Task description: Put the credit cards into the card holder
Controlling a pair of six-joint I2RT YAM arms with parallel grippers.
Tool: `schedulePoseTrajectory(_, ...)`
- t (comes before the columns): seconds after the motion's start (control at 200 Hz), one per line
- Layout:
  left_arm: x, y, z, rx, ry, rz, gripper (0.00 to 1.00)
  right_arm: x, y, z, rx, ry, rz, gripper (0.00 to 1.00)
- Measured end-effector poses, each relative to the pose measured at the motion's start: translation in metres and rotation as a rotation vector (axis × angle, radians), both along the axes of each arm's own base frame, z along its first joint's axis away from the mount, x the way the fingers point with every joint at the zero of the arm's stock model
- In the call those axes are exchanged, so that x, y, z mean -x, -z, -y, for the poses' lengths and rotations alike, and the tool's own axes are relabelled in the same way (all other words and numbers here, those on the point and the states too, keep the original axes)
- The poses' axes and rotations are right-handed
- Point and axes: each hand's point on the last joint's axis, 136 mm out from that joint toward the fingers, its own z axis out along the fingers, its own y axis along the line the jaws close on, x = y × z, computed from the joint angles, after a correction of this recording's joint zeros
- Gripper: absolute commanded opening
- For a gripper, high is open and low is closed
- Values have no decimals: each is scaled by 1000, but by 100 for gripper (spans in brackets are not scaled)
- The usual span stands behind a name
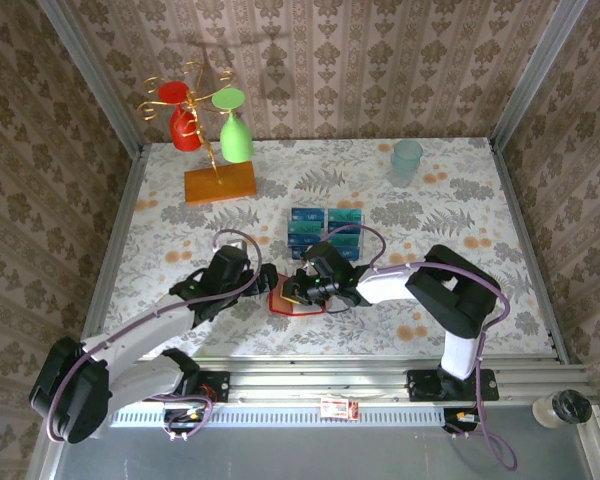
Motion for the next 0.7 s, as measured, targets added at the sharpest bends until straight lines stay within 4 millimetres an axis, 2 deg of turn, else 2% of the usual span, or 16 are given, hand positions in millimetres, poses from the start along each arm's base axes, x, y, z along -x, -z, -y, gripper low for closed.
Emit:
schedulePoseTrajectory(0.35,5,18,-3,-54,17,-53,100,0,7,0,17,3,-19,15)
schedulePoseTrajectory(0.54,11,36,-7,-83,21,-92,100,2,8,3,30,3,-27,16)
schedulePoseTrajectory(0.7,16,49,-9,-106,27,-121,100,-2,-7,14,47,13,-5,16)
